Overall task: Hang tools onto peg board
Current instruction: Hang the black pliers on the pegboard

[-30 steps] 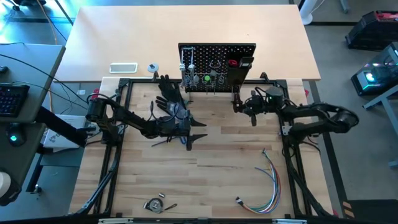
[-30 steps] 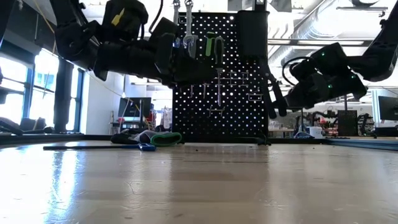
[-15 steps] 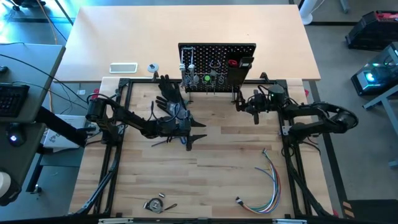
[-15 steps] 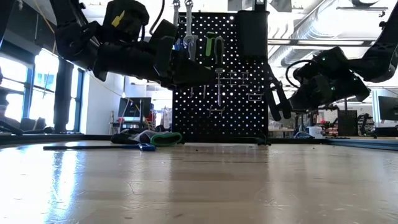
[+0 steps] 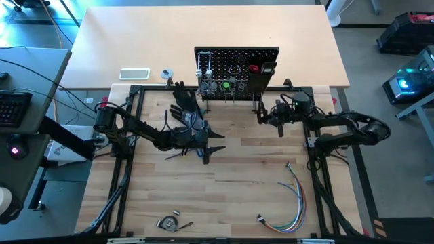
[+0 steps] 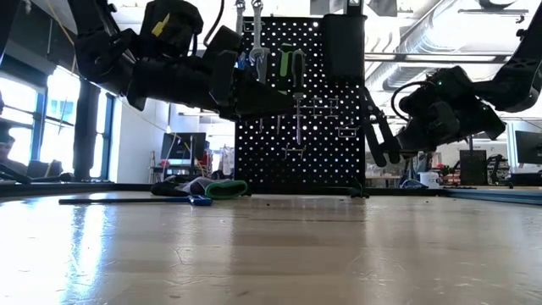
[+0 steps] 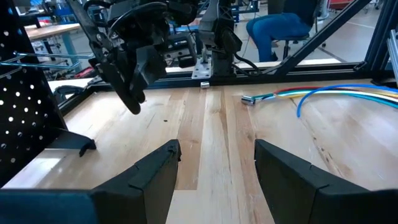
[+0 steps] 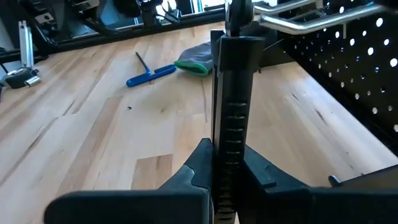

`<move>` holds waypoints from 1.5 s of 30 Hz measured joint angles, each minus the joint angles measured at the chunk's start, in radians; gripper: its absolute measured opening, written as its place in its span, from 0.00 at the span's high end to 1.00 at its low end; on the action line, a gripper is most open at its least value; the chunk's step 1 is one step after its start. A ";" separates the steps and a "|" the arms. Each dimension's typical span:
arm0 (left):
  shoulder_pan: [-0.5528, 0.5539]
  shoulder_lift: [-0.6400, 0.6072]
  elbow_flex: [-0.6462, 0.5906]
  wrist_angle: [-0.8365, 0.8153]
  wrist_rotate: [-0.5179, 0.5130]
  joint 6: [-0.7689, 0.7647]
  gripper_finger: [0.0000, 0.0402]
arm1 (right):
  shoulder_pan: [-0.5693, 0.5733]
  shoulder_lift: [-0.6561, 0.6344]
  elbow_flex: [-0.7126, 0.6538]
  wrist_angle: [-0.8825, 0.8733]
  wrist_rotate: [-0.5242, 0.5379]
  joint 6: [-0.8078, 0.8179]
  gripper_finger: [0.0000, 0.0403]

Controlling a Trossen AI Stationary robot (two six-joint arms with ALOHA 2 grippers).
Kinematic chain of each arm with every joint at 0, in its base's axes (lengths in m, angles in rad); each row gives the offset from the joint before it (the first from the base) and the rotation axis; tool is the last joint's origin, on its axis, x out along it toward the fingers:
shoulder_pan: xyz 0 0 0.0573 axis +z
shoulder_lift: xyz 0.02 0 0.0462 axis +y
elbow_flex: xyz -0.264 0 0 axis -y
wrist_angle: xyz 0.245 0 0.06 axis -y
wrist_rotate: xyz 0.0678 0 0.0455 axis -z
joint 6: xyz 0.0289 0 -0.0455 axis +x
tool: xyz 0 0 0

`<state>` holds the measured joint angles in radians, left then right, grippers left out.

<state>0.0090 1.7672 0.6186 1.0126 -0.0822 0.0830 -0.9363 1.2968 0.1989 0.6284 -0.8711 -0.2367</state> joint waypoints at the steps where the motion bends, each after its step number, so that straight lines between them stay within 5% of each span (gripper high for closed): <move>1: 0.000 0.000 0.000 0.000 0.000 0.000 0.50 | 0.000 0.000 0.000 0.003 0.004 0.000 0.95; 38: 0.000 0.000 0.000 0.001 0.001 -0.001 0.50 | -0.048 0.000 0.096 -0.131 0.138 -0.007 0.93; 45: 0.000 0.000 0.000 0.001 0.001 -0.003 0.50 | -0.048 0.000 0.097 -0.130 0.183 0.018 0.84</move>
<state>0.0090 1.7672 0.6186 1.0138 -0.0814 0.0795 -0.9844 1.2964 0.2955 0.4980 -0.6882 -0.2184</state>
